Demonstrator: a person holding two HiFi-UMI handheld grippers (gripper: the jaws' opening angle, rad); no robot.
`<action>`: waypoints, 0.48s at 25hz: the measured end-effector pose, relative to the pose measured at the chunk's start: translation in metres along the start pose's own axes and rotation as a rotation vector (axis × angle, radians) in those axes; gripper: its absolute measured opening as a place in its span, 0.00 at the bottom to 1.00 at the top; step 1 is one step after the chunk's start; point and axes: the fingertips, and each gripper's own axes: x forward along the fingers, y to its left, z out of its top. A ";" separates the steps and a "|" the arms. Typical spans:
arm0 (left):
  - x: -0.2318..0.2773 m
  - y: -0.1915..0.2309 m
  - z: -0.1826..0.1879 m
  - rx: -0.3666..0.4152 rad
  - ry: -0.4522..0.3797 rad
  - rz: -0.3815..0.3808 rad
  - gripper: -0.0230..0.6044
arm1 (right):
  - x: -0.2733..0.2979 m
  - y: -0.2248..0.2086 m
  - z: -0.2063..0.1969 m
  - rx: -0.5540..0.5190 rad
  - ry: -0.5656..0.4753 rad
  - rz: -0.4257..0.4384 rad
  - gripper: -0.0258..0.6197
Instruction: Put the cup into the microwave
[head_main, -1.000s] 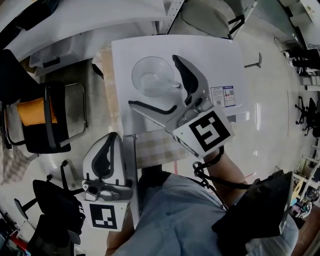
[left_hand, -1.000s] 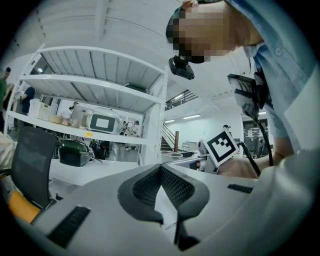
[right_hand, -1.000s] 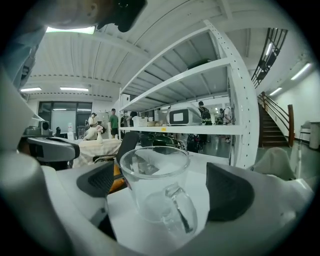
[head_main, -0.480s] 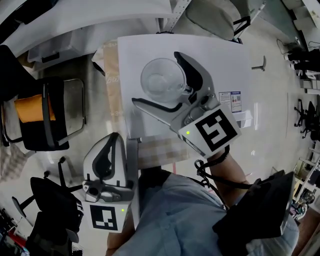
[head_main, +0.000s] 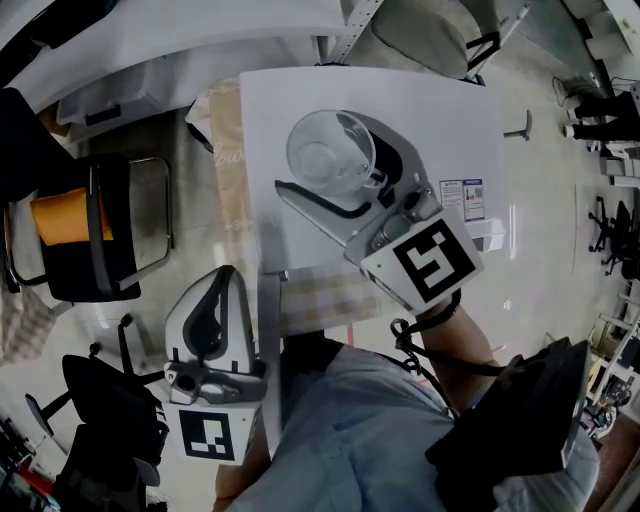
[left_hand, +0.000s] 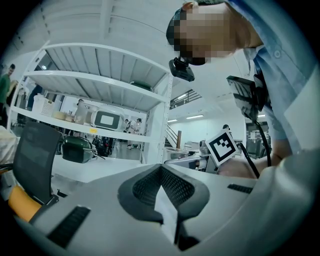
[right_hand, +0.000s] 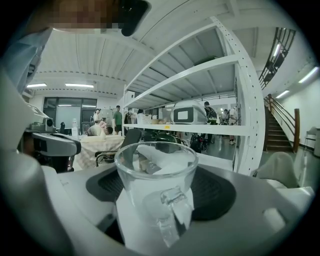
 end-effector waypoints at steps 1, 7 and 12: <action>-0.001 0.000 0.001 0.002 -0.002 0.000 0.04 | 0.000 0.000 0.000 0.000 0.001 0.000 0.63; -0.003 -0.006 0.003 0.013 -0.009 -0.011 0.04 | -0.003 -0.002 -0.001 -0.015 -0.009 -0.011 0.62; -0.006 -0.015 0.004 0.028 -0.008 -0.026 0.04 | -0.012 -0.004 0.000 0.011 -0.034 -0.036 0.62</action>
